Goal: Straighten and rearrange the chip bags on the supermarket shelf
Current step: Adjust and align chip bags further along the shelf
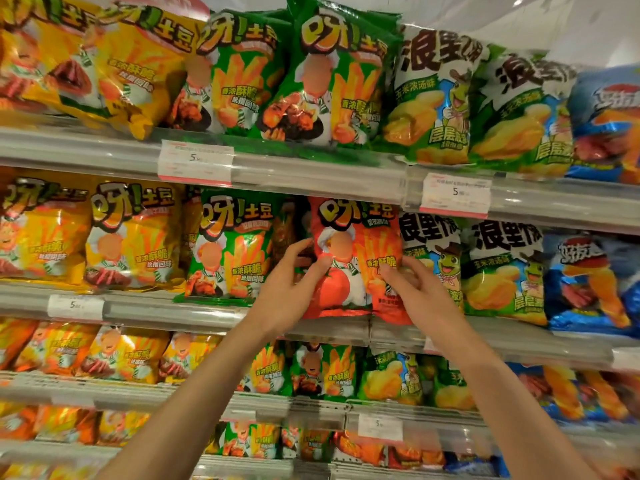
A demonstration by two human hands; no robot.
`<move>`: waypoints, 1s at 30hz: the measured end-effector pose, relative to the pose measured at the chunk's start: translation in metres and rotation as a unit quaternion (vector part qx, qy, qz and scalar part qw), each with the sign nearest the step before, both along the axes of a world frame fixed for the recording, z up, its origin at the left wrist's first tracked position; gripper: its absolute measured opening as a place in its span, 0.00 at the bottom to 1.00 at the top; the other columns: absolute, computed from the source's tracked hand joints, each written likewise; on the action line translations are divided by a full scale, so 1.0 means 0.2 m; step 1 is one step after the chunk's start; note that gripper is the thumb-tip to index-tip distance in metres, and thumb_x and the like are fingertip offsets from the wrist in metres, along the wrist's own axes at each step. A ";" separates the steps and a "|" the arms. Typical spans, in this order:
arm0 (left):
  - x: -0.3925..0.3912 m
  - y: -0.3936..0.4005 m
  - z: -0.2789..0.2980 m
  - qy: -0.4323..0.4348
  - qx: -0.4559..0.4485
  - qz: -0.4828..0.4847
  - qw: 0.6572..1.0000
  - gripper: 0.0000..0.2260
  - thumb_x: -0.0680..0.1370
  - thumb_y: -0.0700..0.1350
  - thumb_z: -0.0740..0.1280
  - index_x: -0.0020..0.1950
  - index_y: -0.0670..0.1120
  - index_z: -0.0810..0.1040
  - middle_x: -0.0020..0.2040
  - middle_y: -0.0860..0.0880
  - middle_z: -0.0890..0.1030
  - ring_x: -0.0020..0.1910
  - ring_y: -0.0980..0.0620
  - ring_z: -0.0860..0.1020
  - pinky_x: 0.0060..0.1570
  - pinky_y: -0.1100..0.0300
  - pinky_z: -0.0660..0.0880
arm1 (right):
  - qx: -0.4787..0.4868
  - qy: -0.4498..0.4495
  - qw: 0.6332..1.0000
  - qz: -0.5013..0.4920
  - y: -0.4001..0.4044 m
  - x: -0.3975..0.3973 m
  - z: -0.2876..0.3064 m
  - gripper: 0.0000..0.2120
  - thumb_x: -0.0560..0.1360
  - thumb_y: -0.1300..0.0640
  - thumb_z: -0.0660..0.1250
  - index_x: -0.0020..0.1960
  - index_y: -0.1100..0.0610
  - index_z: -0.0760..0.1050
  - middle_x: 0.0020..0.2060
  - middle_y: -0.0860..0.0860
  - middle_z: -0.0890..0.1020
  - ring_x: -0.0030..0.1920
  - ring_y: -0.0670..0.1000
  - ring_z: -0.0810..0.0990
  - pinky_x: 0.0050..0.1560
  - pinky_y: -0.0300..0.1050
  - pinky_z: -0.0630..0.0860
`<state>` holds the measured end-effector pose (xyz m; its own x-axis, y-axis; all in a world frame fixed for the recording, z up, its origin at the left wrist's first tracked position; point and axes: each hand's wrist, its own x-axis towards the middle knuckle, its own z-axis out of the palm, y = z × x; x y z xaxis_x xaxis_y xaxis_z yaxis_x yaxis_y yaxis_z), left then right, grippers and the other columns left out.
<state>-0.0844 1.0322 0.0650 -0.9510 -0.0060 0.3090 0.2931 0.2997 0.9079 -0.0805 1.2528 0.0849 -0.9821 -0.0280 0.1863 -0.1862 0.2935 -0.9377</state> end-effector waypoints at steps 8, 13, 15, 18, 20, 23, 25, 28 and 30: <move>0.33 0.20 -0.14 -0.065 0.108 0.028 0.992 0.24 0.73 0.65 0.65 0.69 0.66 0.70 0.58 0.56 0.81 0.54 0.62 0.81 0.53 0.62 0.79 | -0.045 -0.037 0.996 0.067 0.14 0.19 -0.30 0.14 0.74 0.38 0.66 0.59 0.37 0.73 0.55 0.42 0.84 0.50 0.36 0.83 0.55 0.39 0.80; 0.51 0.19 -0.27 -0.097 0.139 0.073 0.983 0.20 0.73 0.63 0.66 0.65 0.69 0.72 0.58 0.62 0.79 0.55 0.67 0.79 0.56 0.61 0.77 | -0.077 -0.072 0.988 0.112 0.11 0.29 -0.49 0.23 0.72 0.35 0.67 0.65 0.37 0.73 0.59 0.42 0.83 0.59 0.43 0.83 0.62 0.53 0.79; 0.57 0.16 -0.32 -0.108 0.131 0.083 0.982 0.21 0.74 0.63 0.66 0.68 0.68 0.70 0.62 0.60 0.79 0.58 0.65 0.78 0.58 0.59 0.76 | -0.074 -0.077 0.987 0.118 0.08 0.34 -0.54 0.24 0.73 0.36 0.67 0.67 0.41 0.72 0.60 0.43 0.83 0.59 0.44 0.83 0.61 0.51 0.80; 0.65 0.10 -0.37 -0.112 0.120 0.081 0.983 0.21 0.77 0.61 0.66 0.70 0.67 0.70 0.63 0.58 0.79 0.58 0.65 0.79 0.55 0.61 0.77 | -0.077 -0.097 0.985 0.118 0.03 0.43 -0.58 0.21 0.73 0.36 0.67 0.64 0.36 0.71 0.60 0.44 0.82 0.58 0.42 0.83 0.54 0.41 0.81; 0.70 0.04 -0.39 -0.111 0.119 0.080 0.983 0.20 0.77 0.59 0.66 0.70 0.65 0.71 0.61 0.58 0.80 0.56 0.65 0.80 0.52 0.64 0.77 | -0.088 -0.109 0.984 0.109 -0.03 0.51 -0.61 0.22 0.73 0.36 0.68 0.65 0.36 0.71 0.61 0.45 0.82 0.59 0.43 0.83 0.55 0.42 0.81; 0.79 -0.11 -0.41 -0.111 0.112 0.076 0.984 0.20 0.77 0.61 0.67 0.68 0.65 0.72 0.60 0.57 0.81 0.56 0.63 0.81 0.55 0.59 0.78 | -0.095 -0.117 0.984 0.093 -0.17 0.62 -0.65 0.28 0.70 0.30 0.69 0.68 0.36 0.70 0.65 0.45 0.80 0.64 0.47 0.80 0.64 0.54 0.78; 0.86 -0.24 -0.42 -0.115 0.115 0.070 0.984 0.19 0.76 0.62 0.68 0.67 0.66 0.73 0.62 0.56 0.80 0.55 0.63 0.81 0.55 0.58 0.79 | -0.102 -0.121 0.984 0.079 -0.30 0.69 -0.66 0.34 0.66 0.25 0.70 0.68 0.35 0.69 0.67 0.47 0.79 0.67 0.50 0.78 0.66 0.58 0.76; 1.00 -0.51 -0.42 -0.110 0.126 0.065 0.984 0.18 0.77 0.57 0.68 0.67 0.63 0.73 0.60 0.55 0.80 0.52 0.67 0.81 0.45 0.69 0.77 | -0.122 -0.124 0.983 0.068 -0.57 0.80 -0.68 0.44 0.61 0.25 0.74 0.72 0.42 0.69 0.69 0.53 0.77 0.65 0.53 0.80 0.65 0.59 0.77; 1.11 -0.72 -0.42 -0.107 0.127 0.062 0.984 0.19 0.77 0.57 0.68 0.68 0.62 0.73 0.60 0.55 0.81 0.53 0.65 0.81 0.44 0.70 0.77 | -0.118 -0.123 0.983 0.064 -0.78 0.88 -0.70 0.49 0.57 0.23 0.74 0.73 0.43 0.68 0.70 0.52 0.76 0.68 0.53 0.78 0.66 0.59 0.76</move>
<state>0.1367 0.8879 -0.0190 -0.9813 -0.1773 0.0757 0.0629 0.0768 0.9951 0.0951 1.0968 -0.0544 -0.9895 -0.1387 -0.0402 0.0334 0.0513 -0.9981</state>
